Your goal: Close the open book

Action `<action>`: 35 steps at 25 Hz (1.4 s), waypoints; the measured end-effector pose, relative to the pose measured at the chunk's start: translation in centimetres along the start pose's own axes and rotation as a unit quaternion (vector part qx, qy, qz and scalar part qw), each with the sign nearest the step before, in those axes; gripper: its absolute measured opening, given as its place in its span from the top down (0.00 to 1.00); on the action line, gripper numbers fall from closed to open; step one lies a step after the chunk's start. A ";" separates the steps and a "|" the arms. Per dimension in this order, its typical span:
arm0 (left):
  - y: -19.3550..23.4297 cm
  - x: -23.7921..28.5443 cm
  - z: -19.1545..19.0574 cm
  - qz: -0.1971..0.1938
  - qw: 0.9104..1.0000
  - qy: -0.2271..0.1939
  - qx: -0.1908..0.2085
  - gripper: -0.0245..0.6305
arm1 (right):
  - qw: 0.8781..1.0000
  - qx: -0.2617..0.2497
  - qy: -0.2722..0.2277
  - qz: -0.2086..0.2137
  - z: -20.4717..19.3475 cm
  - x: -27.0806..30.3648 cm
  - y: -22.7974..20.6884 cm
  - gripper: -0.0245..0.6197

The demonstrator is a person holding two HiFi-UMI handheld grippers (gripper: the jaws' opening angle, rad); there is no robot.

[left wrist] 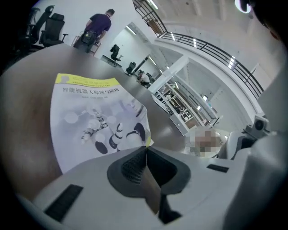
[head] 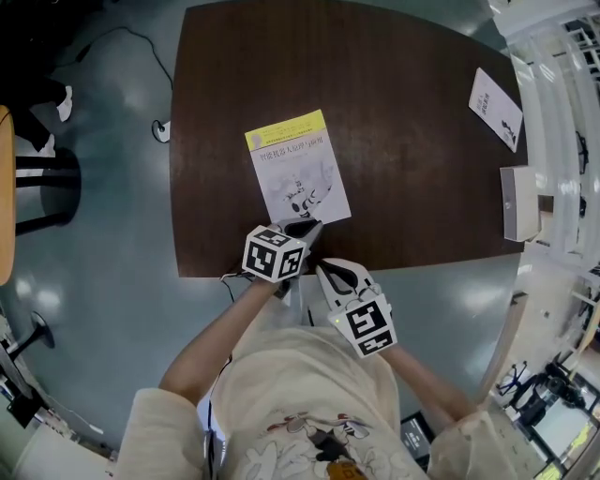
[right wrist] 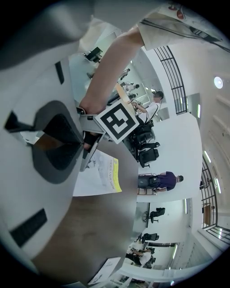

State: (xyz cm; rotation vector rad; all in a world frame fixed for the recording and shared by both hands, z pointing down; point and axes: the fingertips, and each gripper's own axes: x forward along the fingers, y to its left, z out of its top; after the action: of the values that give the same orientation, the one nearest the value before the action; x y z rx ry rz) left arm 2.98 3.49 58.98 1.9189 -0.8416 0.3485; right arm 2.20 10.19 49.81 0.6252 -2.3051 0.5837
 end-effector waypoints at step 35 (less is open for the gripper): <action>-6.6 -17.9 1.6 0.145 0.982 -0.103 0.063 0.95 | 0.994 -0.025 -0.094 -0.042 7.2 -3.3 1.6 0.95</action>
State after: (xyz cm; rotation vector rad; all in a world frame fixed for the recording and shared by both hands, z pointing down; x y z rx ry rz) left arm -5.60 11.24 43.69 1.9735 -1.2702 0.3883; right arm 0.00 8.42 42.26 0.7781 -2.4451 0.4416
